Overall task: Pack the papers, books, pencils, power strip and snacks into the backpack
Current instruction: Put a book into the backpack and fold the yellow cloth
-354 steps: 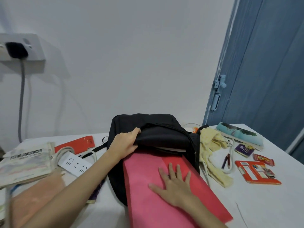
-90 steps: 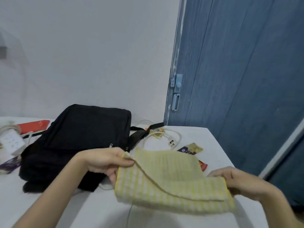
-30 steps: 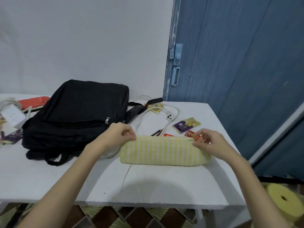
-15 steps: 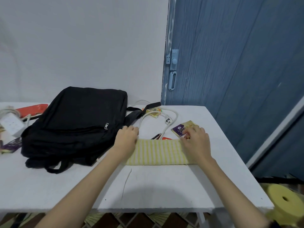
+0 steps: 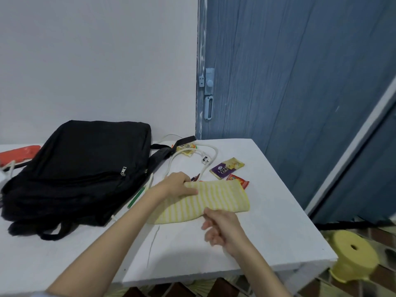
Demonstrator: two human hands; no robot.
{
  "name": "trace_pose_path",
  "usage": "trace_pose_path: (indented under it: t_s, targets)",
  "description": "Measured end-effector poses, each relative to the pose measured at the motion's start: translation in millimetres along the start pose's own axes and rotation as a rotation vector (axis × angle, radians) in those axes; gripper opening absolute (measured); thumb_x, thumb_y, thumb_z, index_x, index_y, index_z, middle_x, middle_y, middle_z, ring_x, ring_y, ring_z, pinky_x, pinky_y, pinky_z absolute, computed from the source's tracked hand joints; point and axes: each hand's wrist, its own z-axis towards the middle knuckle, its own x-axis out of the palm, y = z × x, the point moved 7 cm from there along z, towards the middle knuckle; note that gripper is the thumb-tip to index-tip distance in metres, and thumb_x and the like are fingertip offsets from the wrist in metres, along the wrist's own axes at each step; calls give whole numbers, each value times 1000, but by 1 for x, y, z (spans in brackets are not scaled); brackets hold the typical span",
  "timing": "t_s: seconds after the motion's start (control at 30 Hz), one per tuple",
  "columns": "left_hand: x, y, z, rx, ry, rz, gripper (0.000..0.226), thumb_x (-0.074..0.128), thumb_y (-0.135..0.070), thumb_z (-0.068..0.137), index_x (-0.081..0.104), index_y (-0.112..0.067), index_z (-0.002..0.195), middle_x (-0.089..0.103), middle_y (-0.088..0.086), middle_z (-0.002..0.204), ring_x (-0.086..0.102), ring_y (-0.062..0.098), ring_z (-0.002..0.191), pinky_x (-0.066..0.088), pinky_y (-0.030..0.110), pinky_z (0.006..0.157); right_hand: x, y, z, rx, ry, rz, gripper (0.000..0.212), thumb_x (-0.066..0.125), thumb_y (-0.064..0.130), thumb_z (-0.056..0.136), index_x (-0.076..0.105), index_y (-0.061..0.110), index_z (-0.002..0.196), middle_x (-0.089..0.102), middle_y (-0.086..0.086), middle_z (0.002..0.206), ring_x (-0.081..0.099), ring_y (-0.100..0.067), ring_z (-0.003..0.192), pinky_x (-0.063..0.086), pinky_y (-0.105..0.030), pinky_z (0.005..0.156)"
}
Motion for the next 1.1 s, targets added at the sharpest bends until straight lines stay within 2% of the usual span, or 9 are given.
trace_pose_path:
  t_s: [0.17,0.27,0.37,0.43,0.67,0.8,0.9,1.0,1.1]
  targets:
    - [-41,-21,-27,116,-48,-499,40,69,-34,82,49,-9,57,44,-10,56,41,2,52,33,19,55,-2,44,-12,-227,-93,150,15,67,23,85,59,9,82,64,-10,73,59,-21,61,45,-31,54]
    - [-69,-30,-49,228,-181,-739,24,64,-22,87,69,1,91,64,-4,88,60,5,80,46,17,73,3,84,-22,-336,-78,206,24,72,17,80,54,11,96,67,-5,77,63,-17,64,52,-30,59]
    - [-97,-24,-69,290,-398,-772,21,63,-16,86,70,-2,101,52,-10,128,50,-3,115,39,4,89,17,121,-29,-442,-30,175,32,72,5,78,49,12,100,68,-7,84,64,-18,69,53,-22,54]
    - [-111,-20,-82,327,-453,-800,21,66,-19,83,70,-9,102,44,-15,138,42,-6,125,37,10,98,31,140,-31,-512,44,98,29,71,5,79,53,14,99,70,-7,85,65,-15,68,52,-21,55]
    - [-148,1,-120,429,-537,-1057,34,70,-4,73,62,-7,105,71,1,97,68,15,90,54,24,74,90,170,-37,-663,334,151,56,73,6,64,53,16,116,71,-5,98,68,-16,86,54,-24,74]
    - [-166,28,-129,430,-559,-1137,36,67,-10,74,60,-5,109,69,6,103,67,21,94,56,32,76,128,167,-28,-794,113,-110,50,76,18,70,52,21,114,63,4,101,59,-4,77,50,-14,68]
    - [-173,48,-134,425,-517,-1147,40,70,-8,72,59,-8,111,68,5,106,67,19,96,54,29,75,167,154,-19,-680,260,-177,46,75,21,70,56,18,113,68,11,100,64,7,82,49,-10,65]
    - [-182,77,-140,386,-489,-1033,43,71,-4,74,57,-10,115,66,5,109,67,17,97,54,25,75,204,136,-11,-578,421,-186,36,75,17,70,65,16,105,74,6,97,70,-8,90,53,-17,67]
    - [-191,113,-148,343,-438,-946,43,68,-2,79,56,-12,119,64,4,117,66,17,100,53,23,79,227,125,4,-560,356,-127,36,73,19,71,67,13,106,73,-2,102,69,-18,95,56,-27,74]
